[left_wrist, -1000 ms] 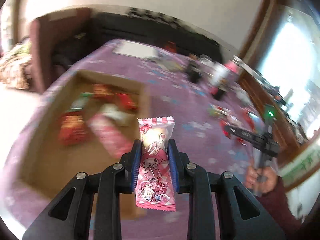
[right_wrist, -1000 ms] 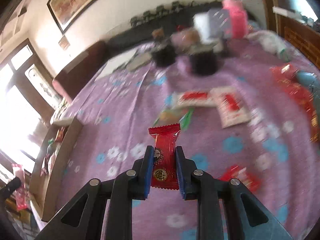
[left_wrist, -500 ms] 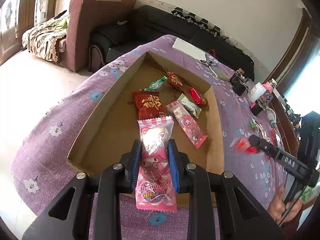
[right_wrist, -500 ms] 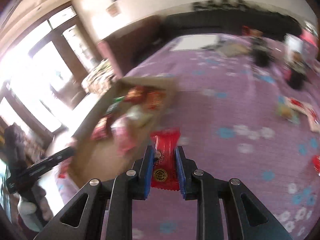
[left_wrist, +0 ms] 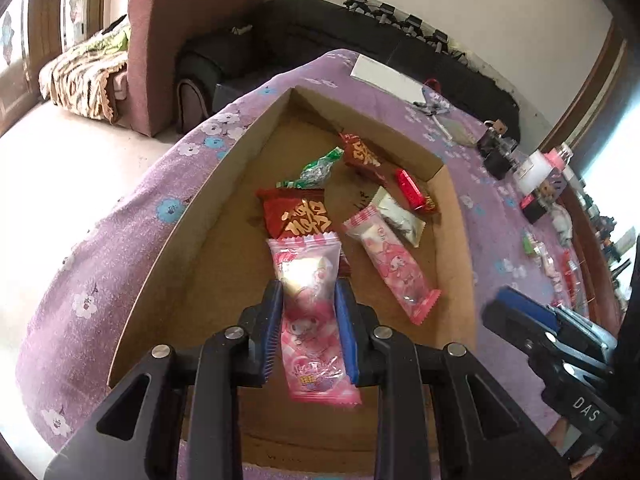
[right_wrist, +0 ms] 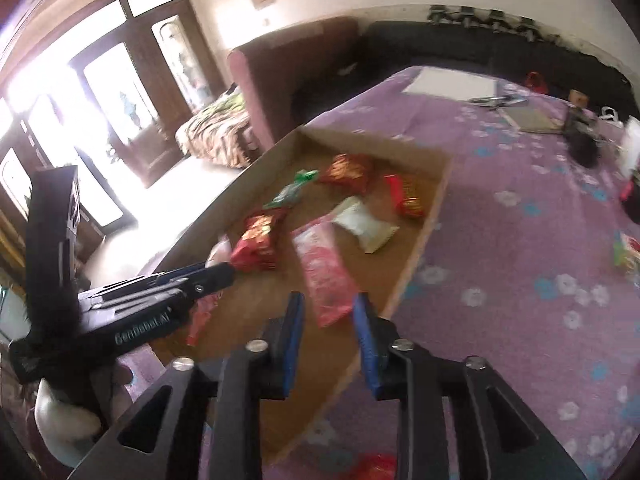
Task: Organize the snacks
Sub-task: 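Carry both candies to the cardboard tray and open the left gripper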
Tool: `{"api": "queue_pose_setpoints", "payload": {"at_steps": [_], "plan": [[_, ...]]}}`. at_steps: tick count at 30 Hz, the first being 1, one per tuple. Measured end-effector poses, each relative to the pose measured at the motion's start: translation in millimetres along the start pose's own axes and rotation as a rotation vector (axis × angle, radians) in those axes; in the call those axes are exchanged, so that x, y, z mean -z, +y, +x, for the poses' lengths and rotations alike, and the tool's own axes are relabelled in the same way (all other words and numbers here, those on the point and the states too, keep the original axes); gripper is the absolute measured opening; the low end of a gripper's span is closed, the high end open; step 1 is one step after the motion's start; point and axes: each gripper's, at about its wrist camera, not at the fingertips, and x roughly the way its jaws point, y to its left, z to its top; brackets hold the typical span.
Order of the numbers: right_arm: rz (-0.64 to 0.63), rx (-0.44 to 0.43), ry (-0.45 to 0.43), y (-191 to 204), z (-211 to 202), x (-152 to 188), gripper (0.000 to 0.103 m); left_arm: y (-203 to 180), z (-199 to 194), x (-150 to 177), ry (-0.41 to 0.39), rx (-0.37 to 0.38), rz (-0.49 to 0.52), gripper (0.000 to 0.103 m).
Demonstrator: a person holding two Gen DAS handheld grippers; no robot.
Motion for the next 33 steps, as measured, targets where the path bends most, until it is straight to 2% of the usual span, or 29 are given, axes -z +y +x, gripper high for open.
{"api": "queue_pose_setpoints", "payload": {"at_steps": [2, 4, 5, 9, 11, 12, 15, 16, 17, 18, 21, 26, 33], "plan": [[0.016, 0.048, 0.038, -13.3, -6.1, 8.7, 0.044, 1.8, -7.3, 0.9, -0.016, 0.016, -0.006, 0.026], [0.057, 0.070, 0.098, -25.4, -12.2, 26.7, 0.044, 0.6, -17.4, 2.9, -0.046, 0.005, -0.004, 0.043], [0.083, 0.052, 0.123, -28.9, -15.1, 37.1, 0.044, 0.3, -22.1, 4.0, -0.063, 0.008, -0.008, 0.046], [0.109, 0.021, 0.203, -22.0, -12.2, 73.1, 0.044, -0.7, -37.4, 6.3, -0.114, 0.051, -0.045, 0.049], [0.075, 0.021, 0.177, -11.2, -11.8, 77.5, 0.043, -2.4, -41.5, 6.8, -0.120, 0.075, -0.056, 0.049], [0.046, 0.052, 0.164, -4.0, -10.2, 77.3, 0.044, -4.9, -43.2, 7.6, -0.122, 0.079, -0.052, 0.049], [0.003, 0.072, 0.180, 10.2, -2.1, 79.7, 0.040, -8.8, -47.6, 10.0, -0.128, 0.074, -0.032, 0.049], [-0.018, 0.093, 0.160, 14.8, -2.8, 81.1, 0.039, -8.9, -48.8, 10.8, -0.129, 0.072, -0.030, 0.049], [-0.039, 0.099, 0.159, 19.0, -2.7, 81.9, 0.028, -8.4, -49.8, 11.3, -0.131, 0.068, -0.031, 0.049], [-0.045, 0.086, 0.158, 20.2, -3.7, 83.4, 0.024, -7.1, -51.0, 12.1, -0.134, 0.060, -0.032, 0.049], [-0.026, 0.074, 0.146, 17.5, -8.5, 86.0, 0.024, -4.8, -51.5, 14.2, -0.135, 0.035, -0.030, 0.049], [0.015, 0.100, 0.107, 2.5, -22.3, 82.7, 0.024, -0.7, -48.2, 17.6, -0.114, 0.050, -0.045, 0.049], [0.038, 0.110, 0.004, -6.0, -51.1, 51.8, 0.024, 8.6, -52.0, 21.6, -0.116, 0.043, -0.069, 0.049]]}}
